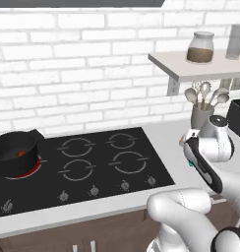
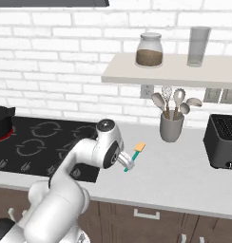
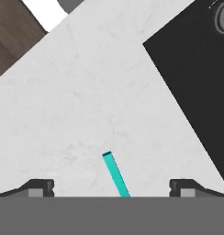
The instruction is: Put the tomato and avocado in the pot. Retrieve the spatula and lightly stir the vegetables in the pot.
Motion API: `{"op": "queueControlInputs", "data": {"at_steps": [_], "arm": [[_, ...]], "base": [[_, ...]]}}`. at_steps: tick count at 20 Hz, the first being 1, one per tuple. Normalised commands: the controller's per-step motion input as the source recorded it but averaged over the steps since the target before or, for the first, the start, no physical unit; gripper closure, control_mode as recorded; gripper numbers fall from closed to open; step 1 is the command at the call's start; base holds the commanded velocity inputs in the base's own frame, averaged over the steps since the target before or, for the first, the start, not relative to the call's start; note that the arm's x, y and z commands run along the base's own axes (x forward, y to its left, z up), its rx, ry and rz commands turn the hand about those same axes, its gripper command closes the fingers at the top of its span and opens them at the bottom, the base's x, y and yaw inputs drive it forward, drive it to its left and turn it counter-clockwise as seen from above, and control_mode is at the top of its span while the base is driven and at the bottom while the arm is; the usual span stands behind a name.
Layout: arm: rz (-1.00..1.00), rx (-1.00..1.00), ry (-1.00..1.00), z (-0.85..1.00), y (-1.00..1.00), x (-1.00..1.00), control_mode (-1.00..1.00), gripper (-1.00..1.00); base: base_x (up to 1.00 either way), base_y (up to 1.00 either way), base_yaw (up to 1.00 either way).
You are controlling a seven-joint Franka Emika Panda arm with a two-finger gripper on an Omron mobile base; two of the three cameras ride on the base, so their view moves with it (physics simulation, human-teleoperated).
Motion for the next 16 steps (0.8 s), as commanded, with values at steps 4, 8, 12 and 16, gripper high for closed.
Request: {"op": "queueControlInputs", "data": {"at_steps": [4,8,12,16], "arm": [[0.13,-0.16,0.00,-0.18,-0.02,0.14,-1.00,-1.00],[0.14,-0.06,0.00,-0.13,-0.05,0.10,-1.00,-1.00],[0.15,0.00,0.00,-0.14,-0.25,0.13,-1.00,-1.00],[0.14,0.00,0.03,-0.30,-0.18,0.20,-1.00,-1.00]], "base": [[0.00,0.00,0.00],[0.00,0.00,0.00],[0.00,0.00,0.00],[0.00,0.00,0.00]]}}
